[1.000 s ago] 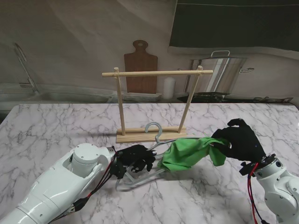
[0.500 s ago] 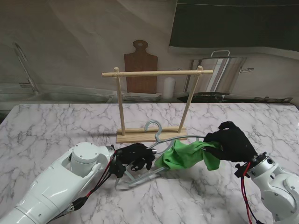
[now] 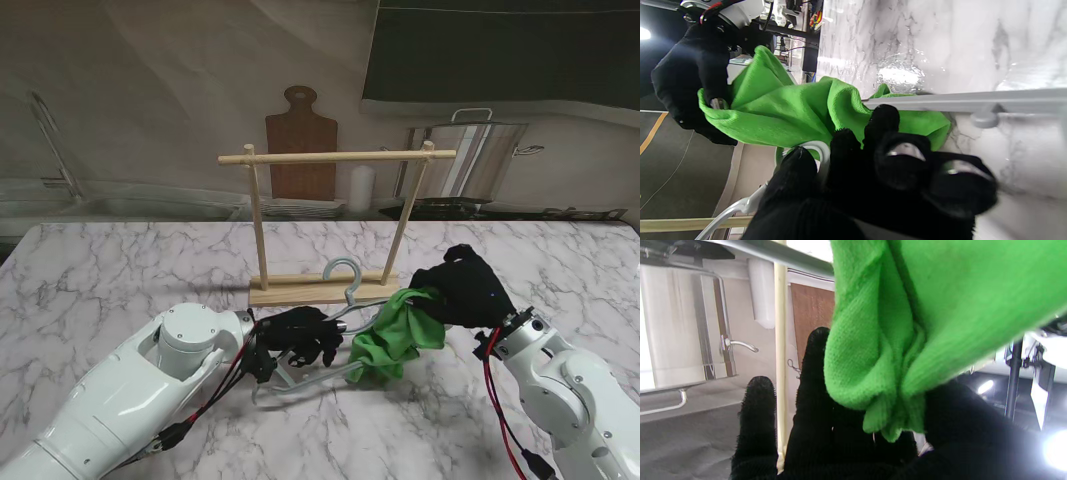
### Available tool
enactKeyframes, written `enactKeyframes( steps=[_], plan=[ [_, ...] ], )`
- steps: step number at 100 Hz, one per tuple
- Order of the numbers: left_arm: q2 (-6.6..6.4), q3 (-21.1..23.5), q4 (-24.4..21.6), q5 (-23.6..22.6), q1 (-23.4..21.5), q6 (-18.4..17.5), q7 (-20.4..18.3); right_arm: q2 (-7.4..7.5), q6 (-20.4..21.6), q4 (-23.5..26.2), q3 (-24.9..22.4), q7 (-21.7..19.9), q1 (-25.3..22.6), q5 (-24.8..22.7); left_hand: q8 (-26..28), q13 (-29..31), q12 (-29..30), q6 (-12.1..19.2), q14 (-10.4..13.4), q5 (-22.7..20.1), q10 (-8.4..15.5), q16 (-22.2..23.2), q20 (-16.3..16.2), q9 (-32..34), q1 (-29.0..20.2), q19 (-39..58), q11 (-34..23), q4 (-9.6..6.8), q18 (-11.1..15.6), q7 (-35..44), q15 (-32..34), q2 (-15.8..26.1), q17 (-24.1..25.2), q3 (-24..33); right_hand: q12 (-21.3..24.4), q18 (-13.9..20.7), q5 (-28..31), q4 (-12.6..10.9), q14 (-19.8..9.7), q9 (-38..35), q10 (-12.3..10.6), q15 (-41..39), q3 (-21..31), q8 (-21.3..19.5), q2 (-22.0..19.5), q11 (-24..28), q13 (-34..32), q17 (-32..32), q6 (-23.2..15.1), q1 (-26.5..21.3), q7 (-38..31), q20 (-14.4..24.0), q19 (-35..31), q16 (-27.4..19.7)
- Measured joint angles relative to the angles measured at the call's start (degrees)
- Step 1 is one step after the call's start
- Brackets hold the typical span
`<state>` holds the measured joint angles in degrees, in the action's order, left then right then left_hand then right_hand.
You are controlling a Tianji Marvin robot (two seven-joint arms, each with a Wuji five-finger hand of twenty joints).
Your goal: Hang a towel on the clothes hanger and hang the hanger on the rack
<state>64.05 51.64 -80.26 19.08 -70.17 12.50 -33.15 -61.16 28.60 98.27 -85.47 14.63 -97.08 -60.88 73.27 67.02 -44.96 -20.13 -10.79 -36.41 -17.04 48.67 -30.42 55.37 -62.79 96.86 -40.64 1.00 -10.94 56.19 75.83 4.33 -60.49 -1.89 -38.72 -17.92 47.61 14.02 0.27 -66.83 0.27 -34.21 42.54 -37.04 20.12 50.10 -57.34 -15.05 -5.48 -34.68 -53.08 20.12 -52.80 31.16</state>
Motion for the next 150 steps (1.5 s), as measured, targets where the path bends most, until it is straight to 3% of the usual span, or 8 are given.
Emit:
enactKeyframes(
  steps=[20, 33, 47, 68, 114, 150],
  plan=[
    [0.35, 0.4, -1.0, 0.8, -0.6, 0.2, 0.6, 0.36, -3.5, -1.0, 2.9, 0.4, 3.3, -2.7, 0.0, 0.0, 0.0, 0.0, 0.0, 0.0, 0.0, 0.0, 0.0, 0.0, 0.0, 0.0, 0.0, 0.0, 0.0, 0.0, 0.0, 0.0, 0.0, 0.0, 0.0, 0.0, 0.0, 0.0, 0.0, 0.0, 0.0, -0.6, 0.0, 0.0, 0.0, 0.0, 0.0, 0.0, 0.0, 0.0, 0.0, 0.0, 0.0, 0.0],
    [0.26, 1.4, -3.1, 0.1, -1.5, 1.5, 1.1, 0.42, -7.3, -1.7, 3.8, 3.7, 4.7, -6.0, 0.0, 0.0, 0.0, 0.0, 0.0, 0.0, 0.0, 0.0, 0.0, 0.0, 0.0, 0.0, 0.0, 0.0, 0.0, 0.0, 0.0, 0.0, 0.0, 0.0, -0.1, 0.0, 0.0, 0.0, 0.0, -0.2, 0.0, -1.2, 0.0, -0.1, 0.0, 0.0, -0.6, 0.0, 0.2, 0.0, 0.0, 0.0, 0.0, 0.1],
    [0.09, 1.3, -3.3, -0.5, -1.3, 2.0, 0.9, 0.0, -9.6, -1.8, 2.9, 5.0, 4.8, -4.2, 0.0, 0.0, 0.0, 0.0, 0.0, 0.0, 0.0, 0.0, 0.0, 0.0, 0.0, 0.0, 0.0, 0.0, 0.0, 0.0, 0.0, 0.0, 0.0, 0.0, -0.1, 0.0, 0.0, 0.0, 0.0, -0.2, 0.1, -1.4, 0.0, -0.2, 0.0, 0.1, -0.6, 0.0, 0.5, 0.0, 0.1, 0.0, 0.0, 0.3],
    [0.24, 1.4, -3.3, -0.2, -1.5, 2.4, 2.6, -0.25, -12.7, -1.7, 2.4, 8.2, 4.7, -5.2, 0.0, 0.0, 0.0, 0.0, 0.0, 0.0, 0.0, 0.0, 0.4, 0.0, 0.0, 0.0, 0.0, 0.0, 0.0, 0.0, 0.0, 0.0, 0.0, 0.0, -0.4, 0.0, 0.0, 0.0, 0.3, -0.2, 0.4, -2.3, 0.0, -0.2, -0.2, 0.3, -0.6, 0.2, 0.7, 0.0, 0.1, 0.0, 0.0, 0.3],
    [1.28, 0.8, -4.1, -0.4, -1.2, 3.7, 5.8, -0.04, -10.3, -1.3, 7.3, 3.9, 3.9, -2.9, 0.0, 0.0, 0.0, 0.0, 0.0, 0.0, 0.0, 0.0, 0.4, 0.0, 0.0, 0.0, 0.0, 0.0, 0.0, 0.0, 0.0, 0.0, 0.0, 0.0, -0.4, 0.0, 0.0, 0.0, 0.4, -0.2, 0.5, -2.8, 0.0, -0.2, -0.5, 0.4, -0.6, 0.3, 1.2, -0.1, 0.1, 0.0, 0.0, 0.3],
    [0.83, 2.3, -4.7, -3.2, -0.6, 4.9, 5.2, -1.29, -6.2, 4.8, 2.4, 9.2, -2.2, -1.7, 0.0, 0.0, 0.0, 0.0, 0.0, 0.0, 0.0, 0.0, 0.4, 0.0, 0.0, 0.0, 0.0, 0.0, 0.0, 0.0, 0.0, 0.0, 0.0, 0.0, -0.4, 0.0, 0.0, 0.0, 0.4, -0.3, 0.5, -2.8, 0.0, -0.2, -0.5, 0.4, -0.6, 0.3, 1.2, -0.1, 0.1, 0.0, 0.0, 0.3]
  ],
)
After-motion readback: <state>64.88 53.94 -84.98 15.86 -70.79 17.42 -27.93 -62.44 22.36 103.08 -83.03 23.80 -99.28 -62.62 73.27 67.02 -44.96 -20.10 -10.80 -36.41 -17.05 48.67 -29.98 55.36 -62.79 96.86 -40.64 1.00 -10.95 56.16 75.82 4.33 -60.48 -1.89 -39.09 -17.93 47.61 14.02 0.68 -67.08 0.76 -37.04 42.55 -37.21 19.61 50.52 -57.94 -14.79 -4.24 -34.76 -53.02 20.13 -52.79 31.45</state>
